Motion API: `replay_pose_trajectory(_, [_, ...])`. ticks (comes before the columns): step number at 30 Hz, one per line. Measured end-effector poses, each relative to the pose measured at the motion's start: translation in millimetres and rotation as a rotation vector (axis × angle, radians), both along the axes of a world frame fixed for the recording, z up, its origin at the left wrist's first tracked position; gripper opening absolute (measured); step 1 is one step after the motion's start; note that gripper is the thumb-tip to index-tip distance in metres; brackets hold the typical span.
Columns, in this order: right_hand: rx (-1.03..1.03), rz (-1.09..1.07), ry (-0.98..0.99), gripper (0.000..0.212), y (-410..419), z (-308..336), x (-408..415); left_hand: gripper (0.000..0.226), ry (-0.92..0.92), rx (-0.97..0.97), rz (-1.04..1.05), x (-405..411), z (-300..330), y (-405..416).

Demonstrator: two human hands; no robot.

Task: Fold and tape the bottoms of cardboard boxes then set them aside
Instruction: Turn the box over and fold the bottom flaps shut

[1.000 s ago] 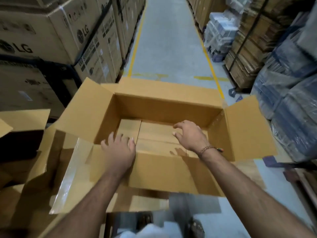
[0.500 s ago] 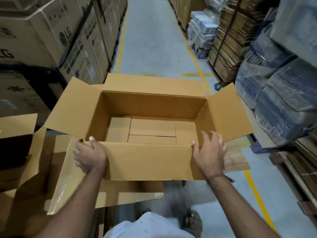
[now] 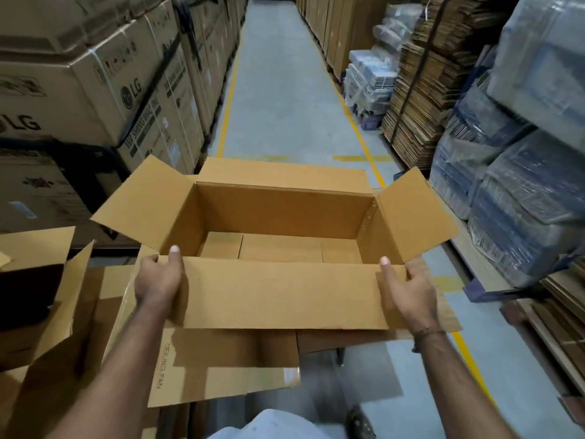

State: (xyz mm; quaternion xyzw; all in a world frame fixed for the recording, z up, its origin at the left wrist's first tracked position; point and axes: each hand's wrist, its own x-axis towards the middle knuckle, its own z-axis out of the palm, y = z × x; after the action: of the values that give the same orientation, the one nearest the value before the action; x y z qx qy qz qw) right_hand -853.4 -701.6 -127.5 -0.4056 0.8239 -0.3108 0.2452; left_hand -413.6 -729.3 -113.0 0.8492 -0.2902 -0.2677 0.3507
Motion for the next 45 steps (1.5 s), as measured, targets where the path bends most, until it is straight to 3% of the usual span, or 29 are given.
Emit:
replay_pose_trajectory(3, [-0.052,0.099,-0.275,0.099,-17.8,51.8,-31.2,0.081,0.112,-0.004,-0.144,19.5,35.8,-18.9])
replay_pose_trajectory(6, [-0.161,0.113,-0.632,0.097,-31.0,92.7,-53.9,0.096,0.397,-0.006,-0.272,46.1,79.9,-32.7])
replay_pose_trajectory(8, [-0.242,0.098,-0.761,0.100,-44.3,96.1,-67.2,0.106,0.470,-0.022,-0.335,61.4,97.0,-38.7])
replay_pose_trajectory(10, [-0.279,0.124,-0.825,0.094,-55.6,86.5,-68.9,0.099,0.581,-0.063,-0.369,64.6,98.7,-45.1])
replay_pose_trajectory(12, [-0.298,0.151,-0.768,0.077,-63.7,67.0,-59.8,0.076,0.596,-0.129,-0.329,45.6,93.5,-48.3])
replay_pose_trajectory(15, [-0.259,0.251,-0.308,0.071,-73.4,34.0,-40.8,0.025,0.449,-0.215,-0.212,4.4,69.8,-49.7])
replay_pose_trajectory(16, [-0.235,0.274,-0.118,0.077,-75.1,28.8,-34.1,0.024,0.334,-0.219,-0.181,-5.0,58.3,-49.6])
replay_pose_trajectory(17, [-0.213,0.269,0.047,0.081,-74.5,27.3,-27.9,0.037,0.210,-0.218,-0.181,-11.4,46.8,-49.6])
replay_pose_trajectory(20, [-0.183,0.159,0.260,0.083,-65.4,29.3,-17.8,0.063,-0.080,-0.173,-0.112,-17.1,27.6,-52.4])
replay_pose_trajectory(23, [-0.199,0.032,0.116,0.086,-49.2,19.5,-13.4,0.075,-0.064,-0.111,0.034,-17.7,20.5,-52.4])
replay_pose_trajectory(28, [-0.304,-0.041,-0.104,0.077,-25.5,-9.6,-7.3,0.074,0.088,-0.141,0.113,-11.7,-1.3,-41.4])
replay_pose_trajectory(31, [-0.320,-0.058,-0.120,0.082,-30.5,-1.1,-3.3,0.074,0.118,-0.156,0.136,-21.4,0.3,-41.6])
replay_pose_trajectory(34, [-0.338,0.016,-0.012,0.103,-37.2,13.7,2.4,0.061,0.116,-0.283,0.157,-27.5,14.7,-44.9])
replay_pose_trajectory(39, [-0.476,-0.061,0.135,0.107,-55.5,62.2,9.7,0.067,-0.098,-0.571,0.003,-16.6,53.6,-53.8])
replay_pose_trajectory(42, [-0.502,-0.065,0.242,0.104,-72.7,99.7,7.7,0.070,-0.309,-0.610,-0.017,-14.7,91.0,-62.5])
replay_pose_trajectory(45, [-0.469,-0.043,0.358,0.106,-93.2,135.7,2.3,0.070,-0.447,-0.529,-0.021,-11.7,121.8,-69.9])
